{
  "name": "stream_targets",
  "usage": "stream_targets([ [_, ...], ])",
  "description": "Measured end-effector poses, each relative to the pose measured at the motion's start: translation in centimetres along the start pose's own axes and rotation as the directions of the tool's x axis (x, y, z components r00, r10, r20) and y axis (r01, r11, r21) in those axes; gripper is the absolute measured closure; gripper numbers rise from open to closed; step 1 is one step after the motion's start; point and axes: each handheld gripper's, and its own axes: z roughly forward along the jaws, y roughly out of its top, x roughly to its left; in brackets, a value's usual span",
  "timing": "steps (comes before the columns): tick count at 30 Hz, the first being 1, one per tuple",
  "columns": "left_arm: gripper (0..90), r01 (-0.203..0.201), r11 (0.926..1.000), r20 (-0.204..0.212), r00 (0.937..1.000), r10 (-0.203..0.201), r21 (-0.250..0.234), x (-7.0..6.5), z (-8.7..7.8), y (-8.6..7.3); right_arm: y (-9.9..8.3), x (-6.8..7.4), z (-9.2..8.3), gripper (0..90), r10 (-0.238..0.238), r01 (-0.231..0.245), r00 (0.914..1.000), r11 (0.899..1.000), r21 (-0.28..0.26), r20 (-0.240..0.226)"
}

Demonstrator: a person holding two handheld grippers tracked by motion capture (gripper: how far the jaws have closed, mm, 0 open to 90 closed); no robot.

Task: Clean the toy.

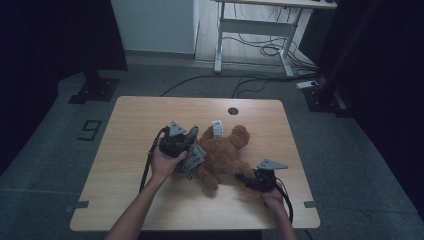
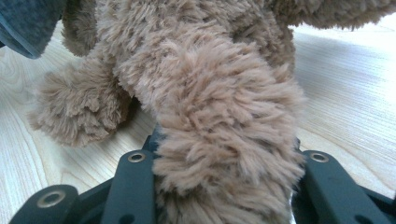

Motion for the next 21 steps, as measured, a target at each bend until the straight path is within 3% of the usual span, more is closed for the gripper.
stream_targets([
  [3,77.4,0.028,0.9996,-0.047,0.9985,-0.028,0.007,1.6,-0.7,-0.5,-0.1,-0.1,0.0,56.8,0.007,-0.007,1.0,1.0,0.001,-0.001],
  [6,77.5,0.08,0.9963,-0.053,0.9955,-0.078,0.032,3.6,-0.7,-2.0,-0.1,-0.2,0.0,56.8,0.017,-0.017,0.9998,1.0,-0.003,-0.007],
  [11,77.8,0.132,0.9874,-0.095,0.9878,-0.124,0.087,6.0,-0.7,-5.1,-0.1,-0.1,0.0,56.8,0.02,-0.02,0.9998,1.0,-0.002,-0.008],
  [14,77.8,0.168,0.9779,-0.076,0.9843,-0.159,0.125,7.0,-0.3,-7.0,-0.1,-0.2,0.0,56.8,0.026,-0.026,0.9996,1.0,-0.004,-0.01],
  [16,77.7,0.177,0.9766,-0.064,0.9833,-0.17,0.122,7.2,-0.4,-7.7,-0.1,-0.2,0.0,56.8,0.029,-0.029,0.9995,1.0,-0.006,-0.01],
  [19,77.6,0.198,0.9774,-0.032,0.98,-0.196,0.073,7.4,-1.3,-7.3,-0.1,-0.3,0.0,56.8,0.03,-0.03,0.9995,1.0,-0.006,-0.011],
  [21,77.6,0.184,0.9819,-0.017,0.9828,-0.184,0.043,7.0,-1.9,-6.3,-0.1,-0.3,0.1,56.8,0.031,-0.032,0.9994,0.999,-0.007,-0.012],
])
